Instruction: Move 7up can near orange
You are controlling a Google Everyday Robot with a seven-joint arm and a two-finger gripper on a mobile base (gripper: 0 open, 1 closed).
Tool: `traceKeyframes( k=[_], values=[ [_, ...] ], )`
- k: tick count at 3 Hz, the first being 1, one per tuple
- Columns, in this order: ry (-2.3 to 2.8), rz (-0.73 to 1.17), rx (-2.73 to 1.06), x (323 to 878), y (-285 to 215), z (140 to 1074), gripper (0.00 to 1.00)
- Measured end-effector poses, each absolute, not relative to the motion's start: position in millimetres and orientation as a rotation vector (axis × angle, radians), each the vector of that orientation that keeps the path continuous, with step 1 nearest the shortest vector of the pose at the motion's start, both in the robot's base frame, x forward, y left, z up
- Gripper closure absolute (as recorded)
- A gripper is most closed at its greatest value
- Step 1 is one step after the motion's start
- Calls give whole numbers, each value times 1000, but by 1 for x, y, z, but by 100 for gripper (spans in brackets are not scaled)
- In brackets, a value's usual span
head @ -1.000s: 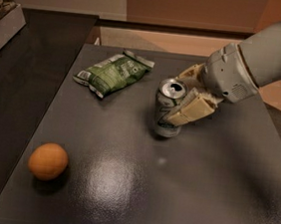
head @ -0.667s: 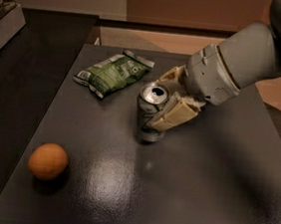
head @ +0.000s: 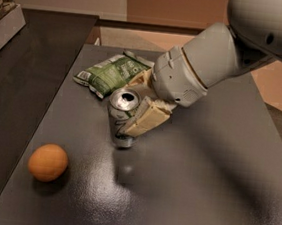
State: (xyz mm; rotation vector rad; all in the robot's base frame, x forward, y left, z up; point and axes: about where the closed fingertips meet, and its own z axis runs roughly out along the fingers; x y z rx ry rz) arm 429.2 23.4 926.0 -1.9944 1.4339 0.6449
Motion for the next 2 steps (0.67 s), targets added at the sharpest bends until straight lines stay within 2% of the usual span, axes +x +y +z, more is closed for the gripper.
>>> traceKeyframes(
  k=[2],
  values=[
    [1367,709,-2075,419,58,914,100]
  ],
)
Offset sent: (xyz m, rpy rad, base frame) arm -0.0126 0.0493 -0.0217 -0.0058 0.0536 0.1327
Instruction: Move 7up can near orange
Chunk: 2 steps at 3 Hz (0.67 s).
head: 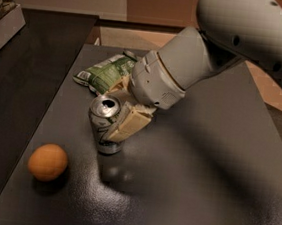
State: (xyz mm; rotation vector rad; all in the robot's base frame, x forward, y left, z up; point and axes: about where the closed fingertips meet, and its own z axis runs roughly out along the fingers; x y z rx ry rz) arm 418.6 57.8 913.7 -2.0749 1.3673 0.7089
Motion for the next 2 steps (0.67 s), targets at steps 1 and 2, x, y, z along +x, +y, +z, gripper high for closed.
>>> traceKeyframes(
  k=[1,2],
  values=[
    [1356,738,-2099,416,68,908,100],
    [1344,765,-2114,416,77,905,100]
  ],
)
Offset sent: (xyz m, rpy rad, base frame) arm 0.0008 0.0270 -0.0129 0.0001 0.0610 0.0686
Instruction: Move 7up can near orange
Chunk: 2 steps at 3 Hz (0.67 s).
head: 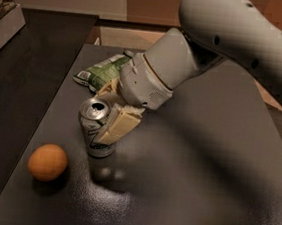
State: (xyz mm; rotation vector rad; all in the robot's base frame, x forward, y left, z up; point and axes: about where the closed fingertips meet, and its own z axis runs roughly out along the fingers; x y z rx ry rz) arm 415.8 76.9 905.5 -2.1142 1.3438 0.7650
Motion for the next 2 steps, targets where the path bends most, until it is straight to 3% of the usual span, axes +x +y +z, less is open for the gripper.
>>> traceKeyframes(
  k=[2],
  values=[
    [1355,806,-2114,422,84,895,59]
  ],
)
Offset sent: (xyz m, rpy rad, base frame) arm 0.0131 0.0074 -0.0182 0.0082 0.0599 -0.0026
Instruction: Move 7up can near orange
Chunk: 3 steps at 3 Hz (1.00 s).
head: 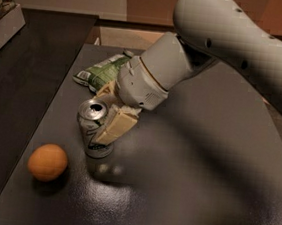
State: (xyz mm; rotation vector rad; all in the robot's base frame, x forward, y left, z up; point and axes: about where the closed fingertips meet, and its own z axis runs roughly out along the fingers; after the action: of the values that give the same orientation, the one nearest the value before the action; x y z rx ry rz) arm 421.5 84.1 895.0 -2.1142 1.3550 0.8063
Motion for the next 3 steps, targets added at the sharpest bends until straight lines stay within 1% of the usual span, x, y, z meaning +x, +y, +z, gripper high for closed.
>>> traceKeyframes(
  k=[1,2,3],
  values=[
    [1359,818,-2110,424,86,892,35],
    [1349,837,-2104,425,88,891,13],
    [1330,858,-2099,424,89,890,0]
  ],
)
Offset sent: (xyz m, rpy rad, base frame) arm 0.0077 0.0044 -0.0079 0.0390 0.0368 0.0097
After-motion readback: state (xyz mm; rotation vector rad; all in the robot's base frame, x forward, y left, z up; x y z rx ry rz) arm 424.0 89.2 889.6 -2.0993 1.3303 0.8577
